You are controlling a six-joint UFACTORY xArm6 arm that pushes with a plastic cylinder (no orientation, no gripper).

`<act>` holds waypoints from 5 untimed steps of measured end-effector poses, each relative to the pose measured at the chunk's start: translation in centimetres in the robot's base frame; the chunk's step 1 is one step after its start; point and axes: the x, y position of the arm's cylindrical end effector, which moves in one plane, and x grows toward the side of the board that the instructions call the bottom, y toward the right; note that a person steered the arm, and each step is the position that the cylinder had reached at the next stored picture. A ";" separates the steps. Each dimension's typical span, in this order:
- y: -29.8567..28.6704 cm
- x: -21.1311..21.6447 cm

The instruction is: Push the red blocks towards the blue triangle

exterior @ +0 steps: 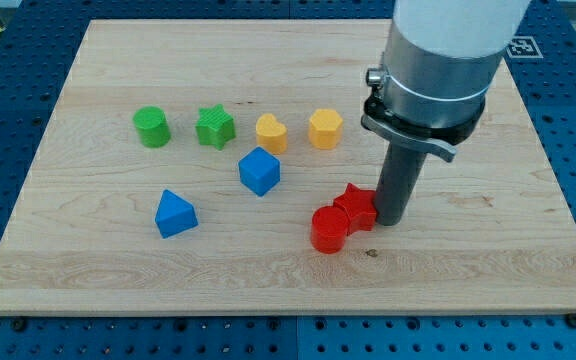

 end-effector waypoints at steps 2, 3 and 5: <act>-4.0 0.6; -5.0 0.9; -4.4 5.2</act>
